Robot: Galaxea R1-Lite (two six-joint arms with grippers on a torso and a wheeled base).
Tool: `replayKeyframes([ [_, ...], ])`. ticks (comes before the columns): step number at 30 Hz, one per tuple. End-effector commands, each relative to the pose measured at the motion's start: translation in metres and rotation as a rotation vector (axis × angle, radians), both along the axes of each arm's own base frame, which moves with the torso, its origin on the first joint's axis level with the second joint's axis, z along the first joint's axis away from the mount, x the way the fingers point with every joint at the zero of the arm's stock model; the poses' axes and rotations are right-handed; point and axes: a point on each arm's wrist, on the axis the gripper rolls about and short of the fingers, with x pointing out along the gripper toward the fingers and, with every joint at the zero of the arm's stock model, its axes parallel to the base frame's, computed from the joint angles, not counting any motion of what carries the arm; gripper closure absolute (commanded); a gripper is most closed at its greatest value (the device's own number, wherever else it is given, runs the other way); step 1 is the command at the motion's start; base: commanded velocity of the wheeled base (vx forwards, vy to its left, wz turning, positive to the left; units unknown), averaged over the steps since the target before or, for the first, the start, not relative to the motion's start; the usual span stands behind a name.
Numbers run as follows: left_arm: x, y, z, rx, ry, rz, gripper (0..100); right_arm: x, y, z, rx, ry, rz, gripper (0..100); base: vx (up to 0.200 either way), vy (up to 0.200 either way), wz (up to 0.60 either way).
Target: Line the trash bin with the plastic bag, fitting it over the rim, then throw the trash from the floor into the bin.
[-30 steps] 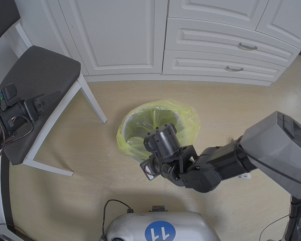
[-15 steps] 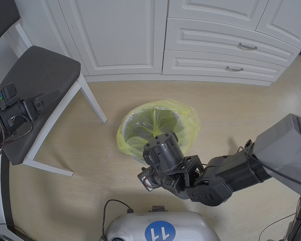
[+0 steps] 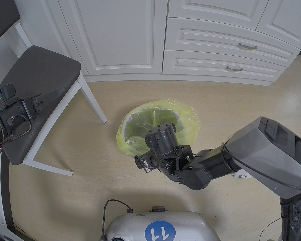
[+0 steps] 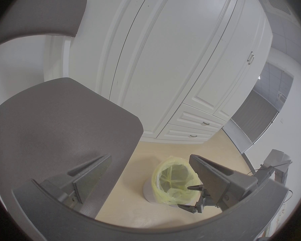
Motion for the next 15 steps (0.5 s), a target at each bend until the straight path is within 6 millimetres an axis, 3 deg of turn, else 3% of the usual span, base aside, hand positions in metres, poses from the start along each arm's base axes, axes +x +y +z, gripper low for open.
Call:
replayKeyframes([
  [1,0.0006,0.0003,-0.0003,0.0,0.001,0.002,0,0.015,0.002,-0.0131,-0.006,0.0,-0.017,0,0.0,0.0,0.0],
  [7,0.0005,0.0021,-0.0003,0.0,0.001,0.009,0,0.0207,0.0027,-0.0168,-0.014,0.004,-0.018,0,0.0,0.0,0.0],
  [8,0.0005,0.0017,-0.0003,-0.001,0.002,0.008,0,0.0235,0.0016,-0.0173,-0.014,-0.004,-0.016,100,0.0,0.0,0.0],
  [15,0.0005,0.0021,-0.0003,0.0,0.001,0.009,0,0.0182,-0.0016,-0.0154,-0.021,0.005,-0.014,100,0.0,0.0,0.0],
])
